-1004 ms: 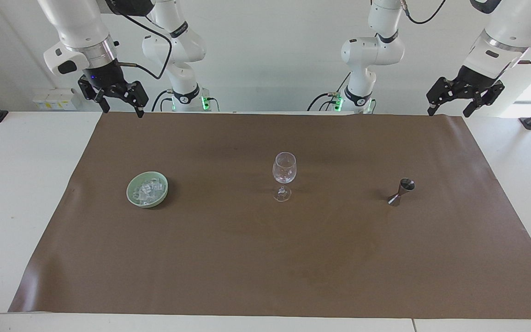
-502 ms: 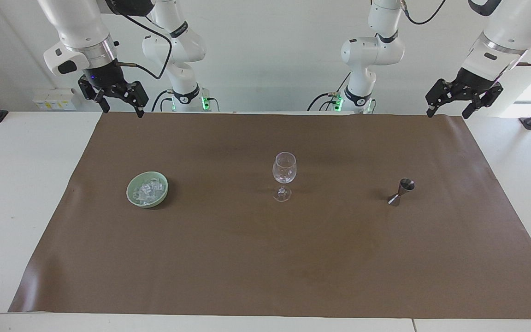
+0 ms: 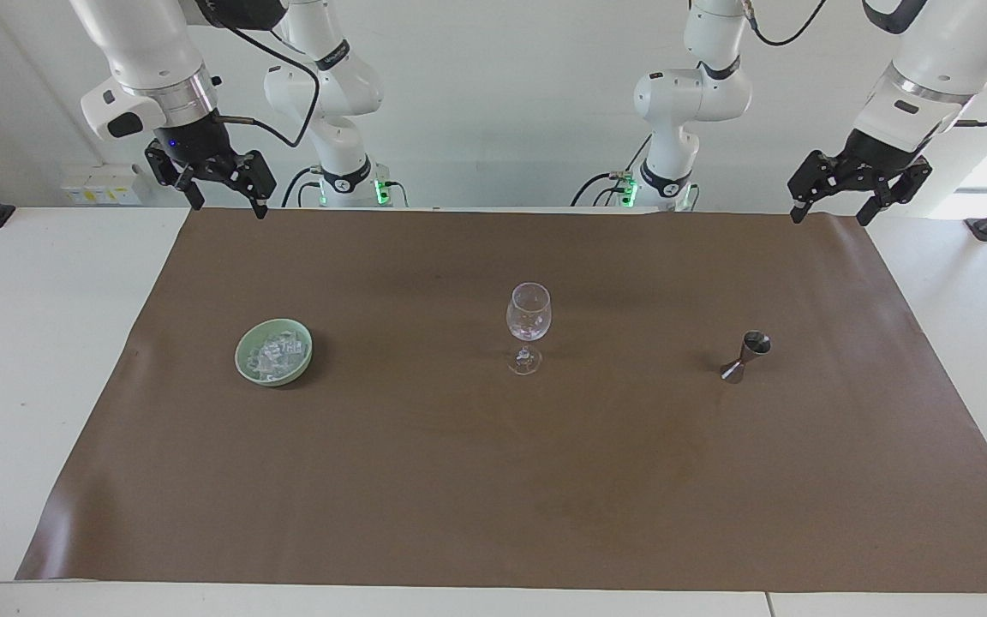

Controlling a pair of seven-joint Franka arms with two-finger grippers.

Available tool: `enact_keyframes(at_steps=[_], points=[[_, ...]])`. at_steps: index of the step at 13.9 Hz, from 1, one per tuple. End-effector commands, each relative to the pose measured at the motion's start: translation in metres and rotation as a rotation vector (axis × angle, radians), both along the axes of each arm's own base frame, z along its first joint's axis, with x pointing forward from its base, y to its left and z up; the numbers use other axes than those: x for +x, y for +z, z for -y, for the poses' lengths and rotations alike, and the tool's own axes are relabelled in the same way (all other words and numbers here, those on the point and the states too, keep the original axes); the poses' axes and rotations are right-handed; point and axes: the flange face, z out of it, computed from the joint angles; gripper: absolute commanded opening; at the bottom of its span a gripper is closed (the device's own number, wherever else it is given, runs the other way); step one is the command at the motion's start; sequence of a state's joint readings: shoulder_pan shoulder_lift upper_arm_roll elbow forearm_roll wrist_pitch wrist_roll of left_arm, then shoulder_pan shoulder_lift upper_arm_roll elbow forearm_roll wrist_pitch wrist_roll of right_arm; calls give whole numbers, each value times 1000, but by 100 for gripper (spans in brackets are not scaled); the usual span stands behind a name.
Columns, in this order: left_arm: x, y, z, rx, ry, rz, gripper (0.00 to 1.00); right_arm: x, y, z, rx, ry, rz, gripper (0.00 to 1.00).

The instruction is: Pour wine and add ice with both arms

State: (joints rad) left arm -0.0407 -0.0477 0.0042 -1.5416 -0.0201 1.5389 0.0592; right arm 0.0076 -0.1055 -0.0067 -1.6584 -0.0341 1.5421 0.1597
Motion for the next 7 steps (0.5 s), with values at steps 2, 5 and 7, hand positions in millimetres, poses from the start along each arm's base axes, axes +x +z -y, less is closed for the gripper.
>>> enact_keyframes(at_steps=[2, 5, 7], points=[[-6, 5, 6, -18, -5, 11, 100, -8, 0, 0, 18, 27, -4, 100], [-7, 11, 9, -28, -10, 3, 100, -8, 0, 0, 18, 27, -4, 100], [-7, 10, 11, -31, -16, -8, 100, -8, 0, 0, 18, 27, -4, 100]])
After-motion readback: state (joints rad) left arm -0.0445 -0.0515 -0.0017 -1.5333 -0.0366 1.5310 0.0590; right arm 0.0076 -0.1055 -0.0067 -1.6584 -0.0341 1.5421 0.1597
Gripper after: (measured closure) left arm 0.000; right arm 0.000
